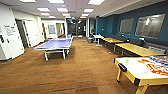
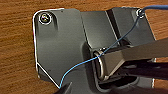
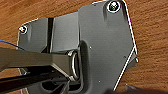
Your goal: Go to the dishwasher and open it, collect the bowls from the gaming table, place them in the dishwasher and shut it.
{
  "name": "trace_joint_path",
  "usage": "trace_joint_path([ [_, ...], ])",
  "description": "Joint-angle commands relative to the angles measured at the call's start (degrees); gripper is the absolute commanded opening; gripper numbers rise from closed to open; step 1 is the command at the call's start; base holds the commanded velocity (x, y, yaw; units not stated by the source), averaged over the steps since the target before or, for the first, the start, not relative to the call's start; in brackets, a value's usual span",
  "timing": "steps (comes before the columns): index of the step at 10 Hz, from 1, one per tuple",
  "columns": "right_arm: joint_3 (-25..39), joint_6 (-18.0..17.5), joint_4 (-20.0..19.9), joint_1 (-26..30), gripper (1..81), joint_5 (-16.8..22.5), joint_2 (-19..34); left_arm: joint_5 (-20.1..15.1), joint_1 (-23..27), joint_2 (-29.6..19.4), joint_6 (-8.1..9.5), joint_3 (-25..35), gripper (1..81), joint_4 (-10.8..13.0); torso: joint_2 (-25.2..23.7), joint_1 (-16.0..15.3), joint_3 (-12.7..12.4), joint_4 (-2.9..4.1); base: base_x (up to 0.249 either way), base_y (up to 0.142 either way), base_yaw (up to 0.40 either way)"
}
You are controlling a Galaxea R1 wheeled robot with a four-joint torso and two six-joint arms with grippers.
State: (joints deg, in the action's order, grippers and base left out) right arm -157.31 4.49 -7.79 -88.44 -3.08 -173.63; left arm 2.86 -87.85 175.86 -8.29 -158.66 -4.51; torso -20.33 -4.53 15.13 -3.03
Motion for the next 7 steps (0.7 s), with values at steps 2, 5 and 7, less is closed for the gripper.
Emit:
trace_joint_path([
  [2,-0.18,0.08,0.06,2.87,81.1,3.0,-0.07,-3.04,2.98,0.02,-0.32,0.19,81.1,1.17,0.0,0.0,0.0,0.0,0.0,0.0,-0.341],
  [5,-0.18,0.08,-0.03,2.87,81.1,3.0,-0.07,-3.04,2.98,0.11,-0.41,0.1,81.1,1.87,0.02,0.0,0.0,0.0,0.0,0.0,-0.386],
  [7,-0.18,0.08,-0.03,2.87,81.1,3.0,0.01,-3.04,2.98,0.28,-0.41,0.02,81.1,1.87,0.0,0.02,0.0,0.0,0.0,0.0,-0.399],
])
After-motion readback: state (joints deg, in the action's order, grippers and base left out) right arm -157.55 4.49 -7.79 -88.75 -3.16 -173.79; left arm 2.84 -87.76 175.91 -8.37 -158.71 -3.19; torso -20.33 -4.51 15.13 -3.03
